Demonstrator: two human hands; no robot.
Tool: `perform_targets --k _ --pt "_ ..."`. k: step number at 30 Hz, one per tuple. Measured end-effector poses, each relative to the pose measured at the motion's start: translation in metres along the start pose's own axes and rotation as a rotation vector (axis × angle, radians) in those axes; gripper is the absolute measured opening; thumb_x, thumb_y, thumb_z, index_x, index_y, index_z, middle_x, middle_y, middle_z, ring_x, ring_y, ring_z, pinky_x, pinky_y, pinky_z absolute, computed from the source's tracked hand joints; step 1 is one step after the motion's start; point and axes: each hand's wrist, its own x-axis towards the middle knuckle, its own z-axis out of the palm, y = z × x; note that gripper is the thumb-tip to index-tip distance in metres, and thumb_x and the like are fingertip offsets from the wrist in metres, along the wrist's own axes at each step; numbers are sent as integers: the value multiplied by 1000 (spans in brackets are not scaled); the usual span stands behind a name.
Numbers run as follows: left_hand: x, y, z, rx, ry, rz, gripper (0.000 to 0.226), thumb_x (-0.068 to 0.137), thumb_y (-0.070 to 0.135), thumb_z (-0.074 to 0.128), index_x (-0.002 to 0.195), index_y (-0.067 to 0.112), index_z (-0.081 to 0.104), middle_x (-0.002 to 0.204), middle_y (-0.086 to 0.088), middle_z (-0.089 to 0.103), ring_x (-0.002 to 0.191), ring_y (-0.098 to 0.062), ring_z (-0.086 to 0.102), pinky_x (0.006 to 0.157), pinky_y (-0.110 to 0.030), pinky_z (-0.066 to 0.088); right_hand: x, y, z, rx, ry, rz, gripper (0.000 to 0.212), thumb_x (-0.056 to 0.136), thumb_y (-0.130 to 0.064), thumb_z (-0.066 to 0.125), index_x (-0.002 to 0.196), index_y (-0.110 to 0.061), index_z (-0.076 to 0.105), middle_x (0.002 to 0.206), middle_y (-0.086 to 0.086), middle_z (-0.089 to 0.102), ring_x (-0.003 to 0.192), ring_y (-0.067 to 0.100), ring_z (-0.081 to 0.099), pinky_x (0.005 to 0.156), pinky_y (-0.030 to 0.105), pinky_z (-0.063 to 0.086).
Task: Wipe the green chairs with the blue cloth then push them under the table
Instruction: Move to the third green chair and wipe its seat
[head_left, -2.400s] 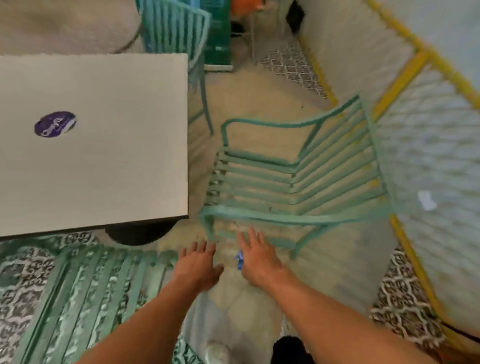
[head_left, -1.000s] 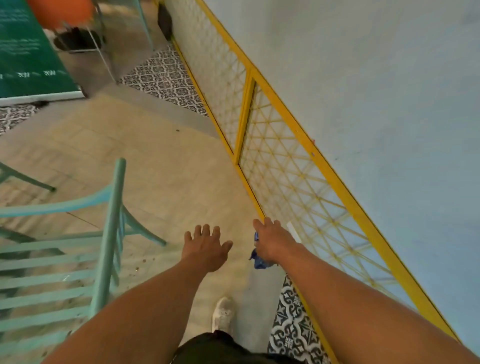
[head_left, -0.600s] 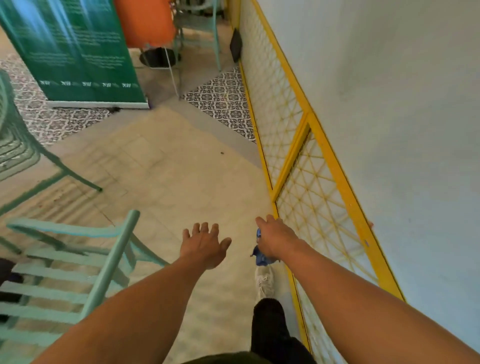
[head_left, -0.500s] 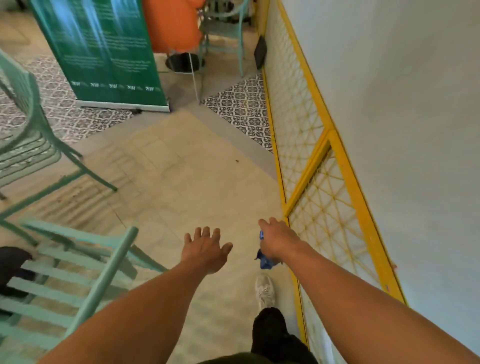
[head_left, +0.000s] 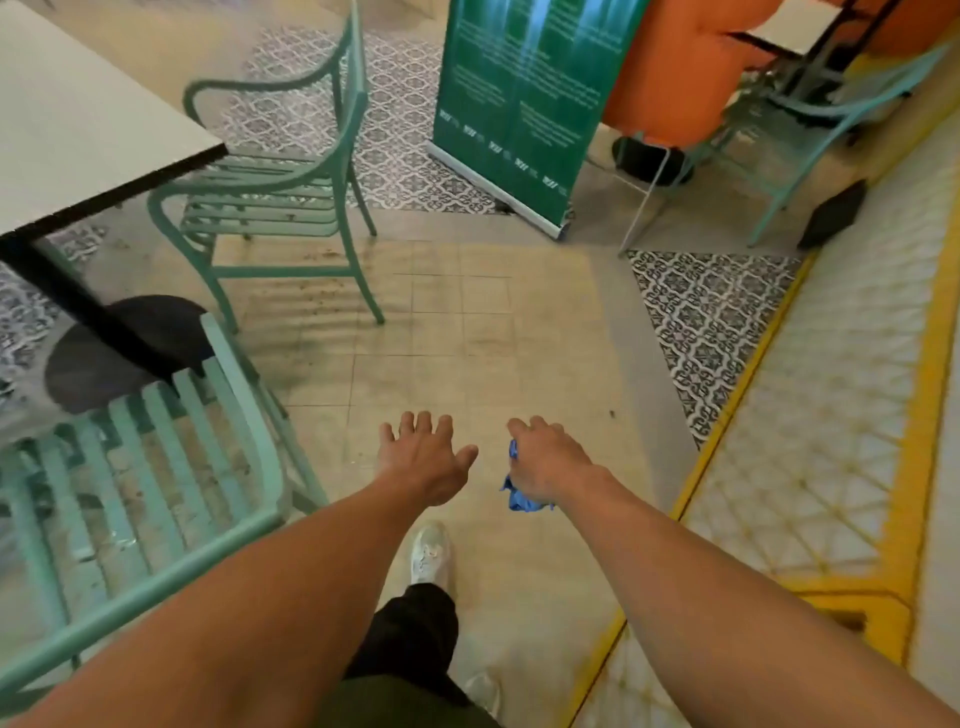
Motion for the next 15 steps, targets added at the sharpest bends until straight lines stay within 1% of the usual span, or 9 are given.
perform_targets --k 4,7,11,13,15 --pt "48 -38 -12 -97 41 -154 69 97 60 21 152 18 22 157 -11 22 146 -32 13 115 -52 12 74 -42 -31 -153 -42 -117 51 91 -17 50 140 -19 34 134 10 38 124 34 36 93 44 44" --pt "86 -74 -22 -183 87 -274 70 98 58 20 155 17 14 161 -13 13 148 -32 5 118 -52 4 129 -94 -54 -302 -71 -238 57 91 -18 52 143 -20 30 138 11 36 126 34 35 96 47 44" --pt "113 -136 -38 -348 152 -519 69 100 55 19 156 16 9 163 -14 3 150 -30 -5 118 -51 -5 181 -190 -81 -515 -86 -460 61 89 -14 52 144 -20 27 140 8 32 128 33 31 94 48 42" --pt "114 -173 -44 -408 189 -651 68 101 54 19 156 15 9 163 -14 0 150 -29 -8 118 -50 -8 201 -244 -91 -587 -73 -602 55 91 -16 50 141 -21 29 139 9 33 128 32 30 93 49 41" --pt "110 -211 -47 -493 241 -791 68 101 53 21 156 15 11 163 -13 -1 149 -29 -9 117 -50 -8 216 -299 -95 -677 -51 -736 49 92 -17 48 138 -20 33 140 10 35 129 33 29 96 49 41"
